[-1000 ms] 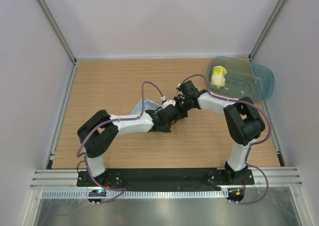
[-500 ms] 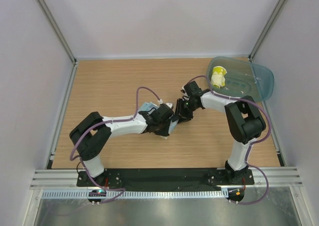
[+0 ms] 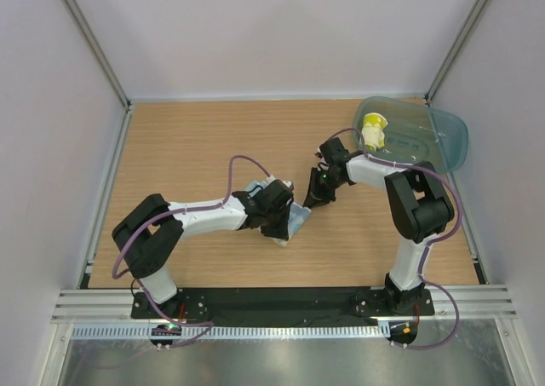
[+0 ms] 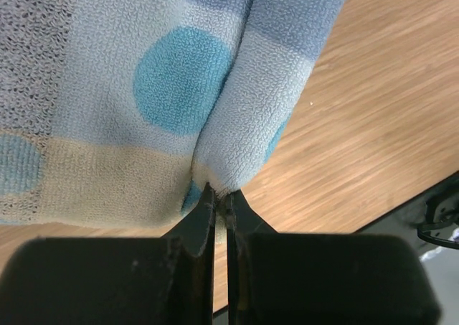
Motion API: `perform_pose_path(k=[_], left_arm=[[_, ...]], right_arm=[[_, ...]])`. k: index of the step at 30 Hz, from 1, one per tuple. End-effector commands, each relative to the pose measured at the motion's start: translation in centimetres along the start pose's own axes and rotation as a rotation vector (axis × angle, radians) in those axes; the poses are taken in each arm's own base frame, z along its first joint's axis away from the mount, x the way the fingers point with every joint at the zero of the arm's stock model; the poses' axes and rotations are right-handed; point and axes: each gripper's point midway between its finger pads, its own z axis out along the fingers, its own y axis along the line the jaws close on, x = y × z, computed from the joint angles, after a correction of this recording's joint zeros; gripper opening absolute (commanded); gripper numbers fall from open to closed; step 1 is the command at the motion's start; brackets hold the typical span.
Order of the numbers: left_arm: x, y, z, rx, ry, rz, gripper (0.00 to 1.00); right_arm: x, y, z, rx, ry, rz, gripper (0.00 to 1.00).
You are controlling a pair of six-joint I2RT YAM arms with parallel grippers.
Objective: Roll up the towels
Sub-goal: Roll the towel
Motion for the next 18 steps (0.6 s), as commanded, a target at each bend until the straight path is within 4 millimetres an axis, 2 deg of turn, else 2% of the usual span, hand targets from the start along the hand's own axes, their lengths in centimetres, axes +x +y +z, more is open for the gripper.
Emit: perform_pose_path(k=[1,5,9,11,15,18], left_arm=[[-0.5,-2.4,-1.7,0.107,0.009,-0.042,0.00],[-0.6,-4.2,-2.1,0.233,0.055,-0.116,0.00],[-1.0,-5.3,-2.5,0.324,0.062,-0.202,0.00],[-1.2,-5.5,-2.6,0.361,0.067,-0.239,0.00],[-2.0,-5.1,-2.7,0.458,0.065,-0.330,0.00],[-2.4,-4.6,-2.7,0.509,0.073,-0.423,0.00]], right_arm=[[-0.5,-1.9,-0.6,0.093,-0.029,-0.016,0.21],[-1.3,-2.7,-2.2,0.168,-0.077,-0.027,0.25],[-2.5,-3.4,-4.9,0.237,-0.177,-0.035,0.31],[-3.2,-3.5,-6.4,0.265,-0.231,-0.039,0.36],[-3.6,-3.6,-8.5,0.286,-0.283,-0.032,0.39],[-3.4,-3.1,-9.2,0.256,-0.294,-0.036,0.39]])
